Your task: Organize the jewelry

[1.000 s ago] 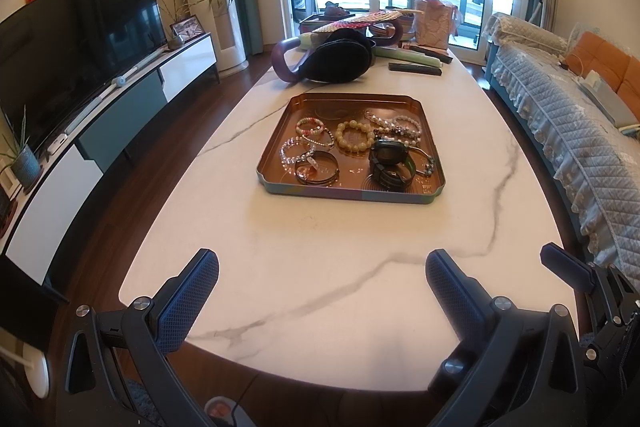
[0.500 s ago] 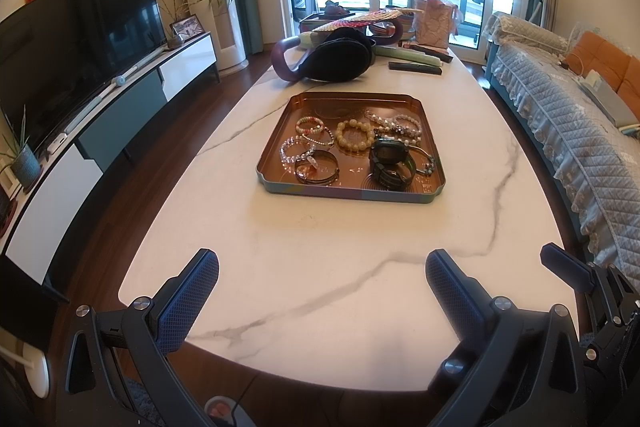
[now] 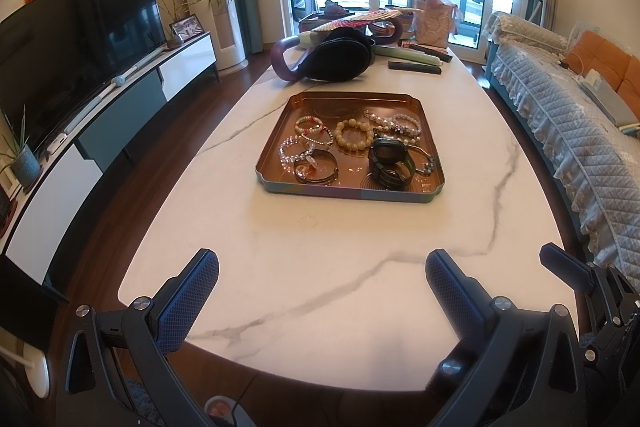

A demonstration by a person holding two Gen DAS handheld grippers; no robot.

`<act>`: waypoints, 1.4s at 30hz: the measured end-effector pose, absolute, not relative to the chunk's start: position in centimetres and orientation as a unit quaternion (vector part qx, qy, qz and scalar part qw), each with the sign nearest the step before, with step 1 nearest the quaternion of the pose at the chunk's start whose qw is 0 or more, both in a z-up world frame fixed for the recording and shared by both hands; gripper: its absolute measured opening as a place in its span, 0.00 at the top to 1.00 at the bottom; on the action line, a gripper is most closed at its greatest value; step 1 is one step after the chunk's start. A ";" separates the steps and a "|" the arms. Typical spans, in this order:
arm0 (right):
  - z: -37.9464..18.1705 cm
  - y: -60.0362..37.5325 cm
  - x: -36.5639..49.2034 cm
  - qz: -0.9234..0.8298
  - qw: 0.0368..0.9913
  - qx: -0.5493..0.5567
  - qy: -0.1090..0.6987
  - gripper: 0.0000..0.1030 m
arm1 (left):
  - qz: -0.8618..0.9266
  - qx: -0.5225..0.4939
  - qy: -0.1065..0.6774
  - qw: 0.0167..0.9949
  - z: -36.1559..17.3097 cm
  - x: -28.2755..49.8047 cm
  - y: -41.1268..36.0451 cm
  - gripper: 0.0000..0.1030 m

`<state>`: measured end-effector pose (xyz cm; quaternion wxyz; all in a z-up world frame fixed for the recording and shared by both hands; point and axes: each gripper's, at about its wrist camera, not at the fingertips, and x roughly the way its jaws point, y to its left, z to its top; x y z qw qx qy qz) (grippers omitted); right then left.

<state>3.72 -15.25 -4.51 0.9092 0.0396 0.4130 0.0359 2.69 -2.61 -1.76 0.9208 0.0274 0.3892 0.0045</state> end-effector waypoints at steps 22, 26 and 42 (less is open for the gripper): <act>-4.6 -15.2 3.5 0.037 0.908 0.039 0.415 0.11 | 0.007 0.028 0.392 0.920 -2.1 2.4 -2.6 0.00; -4.8 -15.1 3.5 0.038 0.908 0.041 0.416 0.11 | 0.009 0.028 0.394 0.919 -2.4 2.0 -2.6 0.00; -5.0 -14.7 3.1 0.042 0.906 0.041 0.420 0.11 | 0.013 0.029 0.396 0.918 -2.4 1.2 -2.2 0.00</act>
